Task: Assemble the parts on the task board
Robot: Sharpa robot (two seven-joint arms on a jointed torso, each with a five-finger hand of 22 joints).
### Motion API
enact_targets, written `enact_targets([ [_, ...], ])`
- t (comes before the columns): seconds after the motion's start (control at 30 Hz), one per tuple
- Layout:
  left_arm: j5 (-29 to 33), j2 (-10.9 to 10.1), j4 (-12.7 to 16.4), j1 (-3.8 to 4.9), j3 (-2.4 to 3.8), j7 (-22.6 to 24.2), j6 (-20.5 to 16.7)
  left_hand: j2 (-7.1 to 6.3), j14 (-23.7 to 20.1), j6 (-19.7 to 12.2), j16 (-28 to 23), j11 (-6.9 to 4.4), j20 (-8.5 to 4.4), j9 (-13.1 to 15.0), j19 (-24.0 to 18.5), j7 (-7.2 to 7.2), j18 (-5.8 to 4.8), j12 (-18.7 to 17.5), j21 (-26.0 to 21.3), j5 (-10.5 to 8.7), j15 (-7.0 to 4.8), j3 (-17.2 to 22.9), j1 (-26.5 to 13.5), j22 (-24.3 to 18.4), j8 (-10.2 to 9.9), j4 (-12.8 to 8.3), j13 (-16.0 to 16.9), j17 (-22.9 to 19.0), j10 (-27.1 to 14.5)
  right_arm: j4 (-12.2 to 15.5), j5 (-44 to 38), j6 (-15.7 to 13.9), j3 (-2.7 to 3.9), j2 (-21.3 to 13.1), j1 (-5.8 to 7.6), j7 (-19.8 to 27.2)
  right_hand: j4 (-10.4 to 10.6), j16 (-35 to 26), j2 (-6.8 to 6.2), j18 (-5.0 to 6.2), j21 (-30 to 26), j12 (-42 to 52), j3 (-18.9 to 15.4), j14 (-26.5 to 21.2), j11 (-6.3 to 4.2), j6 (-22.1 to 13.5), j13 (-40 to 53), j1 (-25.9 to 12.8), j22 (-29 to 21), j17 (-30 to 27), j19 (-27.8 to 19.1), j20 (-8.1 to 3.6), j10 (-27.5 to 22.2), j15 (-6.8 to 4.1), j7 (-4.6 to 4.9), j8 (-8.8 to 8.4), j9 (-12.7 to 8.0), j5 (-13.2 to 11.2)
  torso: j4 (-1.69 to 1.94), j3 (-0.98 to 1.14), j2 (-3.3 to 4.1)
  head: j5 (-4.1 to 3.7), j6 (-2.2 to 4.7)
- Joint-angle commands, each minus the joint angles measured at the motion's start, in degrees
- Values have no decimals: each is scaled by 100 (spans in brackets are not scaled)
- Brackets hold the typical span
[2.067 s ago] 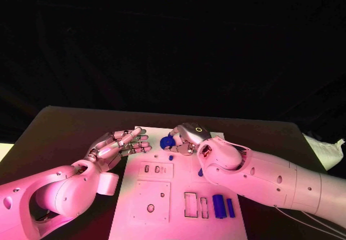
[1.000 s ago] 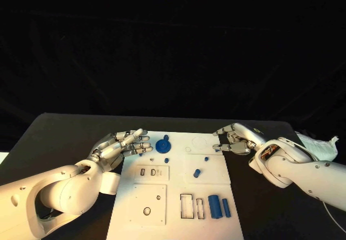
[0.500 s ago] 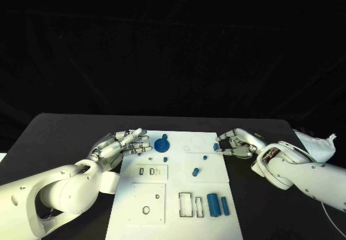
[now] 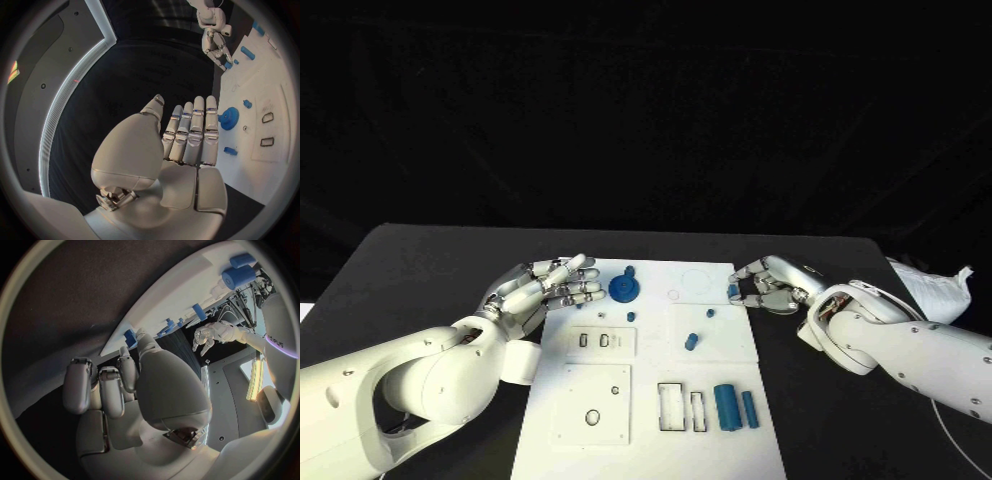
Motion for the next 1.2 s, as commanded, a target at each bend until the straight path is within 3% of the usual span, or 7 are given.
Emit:
enact_targets([
  [0.03, 16, 14, 1, 1, 2, 31, 120, 36, -11, -9, -31, 5, 24, -2, 7, 38, 71, -25, -26, -14, 5, 3, 32, -7, -30, -39, -4, 7, -32, -16, -25, 155, 4, 34, -7, -34, -13, 4, 52, -88, 5, 34, 61, 510, -62, 94, -604, 49, 9, 1058, -22, -28, 28, -61, -9, 38, 12, -39, -5, 3, 3, 9, -2],
  [0.57, 16, 16, -4, 0, 2, 21, 128, 36, -11, -9, -31, 5, 24, -2, 7, 38, 71, -25, -26, -14, 5, 3, 32, -7, -30, -39, -4, 7, -32, -81, -27, 201, 21, 106, -8, -67, -129, 23, 177, -96, 31, 119, 374, 520, -210, 661, -529, 114, 60, 1103, 2, -127, 77, -180, -191, 196, 73, -148, -3, 1, -4, 11, -45],
  [0.73, 16, 13, -6, 0, 2, 19, 127, 36, -11, -9, -31, 5, 24, -2, 7, 38, 71, -25, -26, -14, 5, 3, 32, -7, -30, -39, -4, 7, -32, -108, -22, 100, 29, 112, -8, -101, -220, 34, 263, -102, 45, 141, 552, 526, -275, 837, -506, 172, 91, 1129, 17, -179, 98, -236, -266, 259, 107, -369, -3, -1, -9, 6, -49],
  [0.87, 16, 12, -8, 0, 2, 19, 128, 36, -11, -9, -31, 5, 24, -2, 7, 38, 71, -25, -26, -14, 5, 3, 32, -7, -30, -39, -4, 7, -32, -73, 37, -18, 41, 116, -7, -120, -262, 44, 291, -107, 57, 162, 632, 531, -300, 910, -489, 172, 115, 1152, 29, -202, 115, -259, -299, 291, 128, -413, -3, 1, -9, 13, -47],
  [1.0, 16, 11, -11, 0, 2, 19, 128, 36, -11, -9, -31, 5, 24, -2, 7, 38, 71, -25, -26, -14, 5, 3, 32, -7, -30, -39, -4, 7, -32, 159, 172, -152, 63, 108, -5, -244, -255, 48, 275, -108, 59, 171, 649, 533, -312, 938, -481, 99, 119, 1161, 32, -216, 127, -271, -312, 303, 139, -413, -4, 0, -12, 21, -43],
  [1.2, 19, 16, -47, 0, 2, 23, 130, 36, -11, -9, -31, 5, 24, -2, 7, 38, 71, -25, -26, -14, 5, 3, 32, -7, -30, -39, -4, 7, -32, 761, 110, -295, 81, 135, 48, -742, -239, 44, 273, -105, 50, 155, 664, 531, -319, 941, -488, 26, 102, 1154, 26, -225, 127, -278, -320, 301, 144, -415, 1, -2, -18, 18, -42],
])
